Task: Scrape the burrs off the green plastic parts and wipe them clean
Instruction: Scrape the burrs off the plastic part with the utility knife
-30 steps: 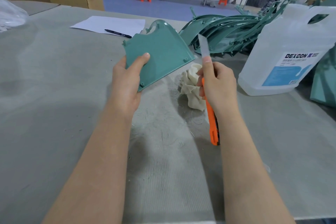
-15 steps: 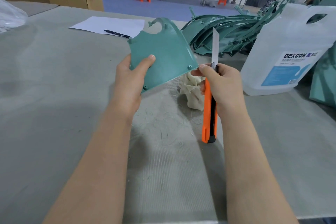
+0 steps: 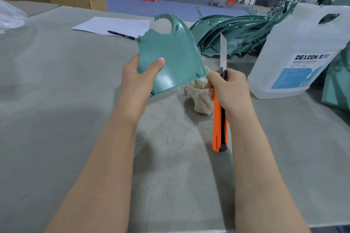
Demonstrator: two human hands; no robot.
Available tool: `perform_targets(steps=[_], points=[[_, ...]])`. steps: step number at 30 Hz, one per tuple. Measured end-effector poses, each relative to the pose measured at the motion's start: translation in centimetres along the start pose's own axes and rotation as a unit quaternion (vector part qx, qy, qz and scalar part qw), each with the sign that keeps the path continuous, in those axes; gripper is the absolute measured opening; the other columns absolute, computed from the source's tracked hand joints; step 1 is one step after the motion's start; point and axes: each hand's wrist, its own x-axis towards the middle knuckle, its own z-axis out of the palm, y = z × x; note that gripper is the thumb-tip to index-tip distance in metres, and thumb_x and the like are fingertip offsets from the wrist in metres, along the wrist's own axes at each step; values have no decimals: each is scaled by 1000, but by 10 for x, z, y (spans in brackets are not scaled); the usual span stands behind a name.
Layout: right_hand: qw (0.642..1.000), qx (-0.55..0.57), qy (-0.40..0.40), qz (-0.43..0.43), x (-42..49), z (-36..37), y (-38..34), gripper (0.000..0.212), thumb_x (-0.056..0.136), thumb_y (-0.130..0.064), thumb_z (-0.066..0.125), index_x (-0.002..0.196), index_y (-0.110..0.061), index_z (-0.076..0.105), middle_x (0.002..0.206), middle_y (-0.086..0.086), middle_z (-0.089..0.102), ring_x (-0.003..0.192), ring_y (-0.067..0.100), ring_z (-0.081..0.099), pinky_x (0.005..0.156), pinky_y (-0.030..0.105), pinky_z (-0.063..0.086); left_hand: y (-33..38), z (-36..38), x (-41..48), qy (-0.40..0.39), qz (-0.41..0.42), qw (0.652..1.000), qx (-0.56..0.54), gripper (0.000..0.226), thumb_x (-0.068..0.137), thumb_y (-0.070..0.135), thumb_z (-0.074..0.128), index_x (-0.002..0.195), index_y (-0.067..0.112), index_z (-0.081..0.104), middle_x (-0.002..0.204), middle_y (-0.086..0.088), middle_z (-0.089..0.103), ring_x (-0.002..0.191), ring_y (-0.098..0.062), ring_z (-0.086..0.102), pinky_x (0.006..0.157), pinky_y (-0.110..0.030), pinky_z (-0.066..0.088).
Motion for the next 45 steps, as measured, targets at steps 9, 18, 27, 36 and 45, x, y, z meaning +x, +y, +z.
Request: perform_targets(steps=[9,18,27,36,45], points=[[1000,-16,24,-6,3,-4,3,9,82,-7,50,76,-7,57,57,5,48,41,8,44,45,21,40,4,-2,2,45,-30,995,-83,12,89,13,64,98,20,68,93,5,74,90,-14,70,76,-33,55],[998,-27,18,-58,-5,9,-2,49,103,-42,36,73,-10,56,60,1,58,43,8,49,46,20,40,8,-2,2,58,-60,986,-144,12,91,12,61,97,20,68,93,4,74,85,-10,71,63,-23,53],[992,-79,24,-95,-6,13,-3,43,104,-34,38,67,-16,53,60,-1,57,58,19,52,67,42,48,8,-3,1,42,-70,986,-148,13,91,13,61,101,17,68,91,3,75,82,-13,72,53,-23,52],[989,-97,23,-111,-6,15,-2,44,103,-36,39,65,-17,51,59,-1,56,56,18,50,65,47,52,7,-2,1,37,-75,986,-142,15,91,13,61,104,17,67,93,1,74,80,-13,71,50,-22,50],[984,-112,-10,-136,-11,20,-2,42,102,-38,41,66,-19,51,60,2,58,51,18,52,58,39,49,8,-3,1,51,-85,983,-153,14,91,11,61,102,17,67,86,4,74,74,-10,70,50,-22,50]])
